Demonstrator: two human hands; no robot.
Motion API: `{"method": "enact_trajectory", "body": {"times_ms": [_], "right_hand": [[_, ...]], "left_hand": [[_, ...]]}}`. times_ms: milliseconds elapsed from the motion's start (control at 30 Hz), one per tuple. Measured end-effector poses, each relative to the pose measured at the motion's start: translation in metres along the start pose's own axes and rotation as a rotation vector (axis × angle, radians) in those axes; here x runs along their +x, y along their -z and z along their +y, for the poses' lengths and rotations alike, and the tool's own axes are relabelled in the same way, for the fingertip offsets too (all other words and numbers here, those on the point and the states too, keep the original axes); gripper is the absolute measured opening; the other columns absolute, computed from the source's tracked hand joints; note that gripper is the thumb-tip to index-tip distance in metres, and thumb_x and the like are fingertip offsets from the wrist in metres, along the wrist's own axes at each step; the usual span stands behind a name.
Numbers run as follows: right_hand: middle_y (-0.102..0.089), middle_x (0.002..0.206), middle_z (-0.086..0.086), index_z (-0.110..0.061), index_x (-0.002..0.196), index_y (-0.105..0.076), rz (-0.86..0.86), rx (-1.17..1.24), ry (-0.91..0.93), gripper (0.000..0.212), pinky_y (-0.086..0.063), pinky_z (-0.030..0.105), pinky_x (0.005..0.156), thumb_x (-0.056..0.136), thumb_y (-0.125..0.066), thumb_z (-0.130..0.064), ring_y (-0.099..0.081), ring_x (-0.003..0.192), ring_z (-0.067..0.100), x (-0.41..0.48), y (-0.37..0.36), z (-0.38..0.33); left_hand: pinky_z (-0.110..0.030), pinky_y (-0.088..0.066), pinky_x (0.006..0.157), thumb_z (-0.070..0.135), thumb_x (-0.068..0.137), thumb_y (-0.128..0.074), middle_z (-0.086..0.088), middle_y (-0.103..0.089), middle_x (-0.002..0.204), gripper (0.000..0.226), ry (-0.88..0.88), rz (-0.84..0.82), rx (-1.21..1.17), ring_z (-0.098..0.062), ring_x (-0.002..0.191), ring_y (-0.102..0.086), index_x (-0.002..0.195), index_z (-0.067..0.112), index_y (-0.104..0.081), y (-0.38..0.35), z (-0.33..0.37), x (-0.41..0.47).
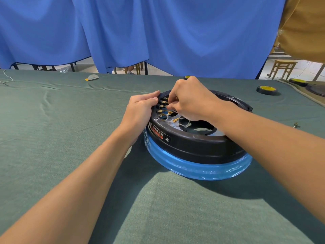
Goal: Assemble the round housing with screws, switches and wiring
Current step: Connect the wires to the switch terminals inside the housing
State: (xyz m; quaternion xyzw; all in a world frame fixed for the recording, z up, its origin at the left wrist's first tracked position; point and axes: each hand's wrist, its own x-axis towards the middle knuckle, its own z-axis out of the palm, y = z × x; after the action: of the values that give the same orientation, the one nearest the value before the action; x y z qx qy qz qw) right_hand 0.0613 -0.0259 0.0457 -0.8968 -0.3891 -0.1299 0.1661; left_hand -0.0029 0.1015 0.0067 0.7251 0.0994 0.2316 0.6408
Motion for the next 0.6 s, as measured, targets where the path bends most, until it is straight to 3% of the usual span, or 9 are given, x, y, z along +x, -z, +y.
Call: {"method": "enact_trajectory", "body": {"times_ms": [167,267,467,600], "right_hand": [[-0.061,0.082,0.006,-0.013,0.092,-0.076,0.016,0.043,0.001,0.013,-0.049,0.03,0.071,0.087,-0.072,-0.024,-0.061,0.081,0.023,-0.002,0.001,0.001],[-0.06,0.081,0.004,-0.013,0.091,-0.075,0.03,0.071,-0.027,0.01,-0.048,0.029,0.071,0.088,-0.07,-0.021,-0.06,0.083,0.021,-0.004,0.0,-0.002],[-0.066,0.089,0.007,-0.009,0.091,-0.076,0.037,0.161,-0.19,0.015,-0.054,0.03,0.073,0.086,-0.062,-0.008,-0.059,0.092,0.021,-0.005,0.004,-0.008],[-0.066,0.093,0.014,-0.005,0.093,-0.073,0.025,0.21,-0.29,0.014,-0.057,0.04,0.078,0.085,-0.062,-0.01,-0.06,0.092,0.024,-0.003,0.006,-0.012]], "left_hand": [[-0.041,-0.048,0.102,0.005,0.097,-0.048,-0.008,-0.069,0.113,0.034,0.006,0.004,0.027,-0.026,0.109,-0.065,0.128,0.009,-0.062,0.0,-0.001,0.001],[-0.047,-0.048,0.102,0.006,0.097,-0.049,-0.012,-0.071,0.11,0.034,0.014,0.017,0.036,-0.036,0.11,-0.063,0.127,0.011,-0.063,0.0,-0.002,0.001],[-0.045,-0.049,0.101,0.008,0.097,-0.049,-0.004,-0.071,0.108,0.033,0.016,0.022,0.046,-0.029,0.108,-0.065,0.126,0.014,-0.064,-0.001,-0.003,0.002],[-0.044,-0.049,0.102,0.007,0.096,-0.05,-0.005,-0.071,0.11,0.033,0.017,0.034,0.04,-0.029,0.109,-0.065,0.125,0.014,-0.065,-0.001,-0.004,0.003]]}}
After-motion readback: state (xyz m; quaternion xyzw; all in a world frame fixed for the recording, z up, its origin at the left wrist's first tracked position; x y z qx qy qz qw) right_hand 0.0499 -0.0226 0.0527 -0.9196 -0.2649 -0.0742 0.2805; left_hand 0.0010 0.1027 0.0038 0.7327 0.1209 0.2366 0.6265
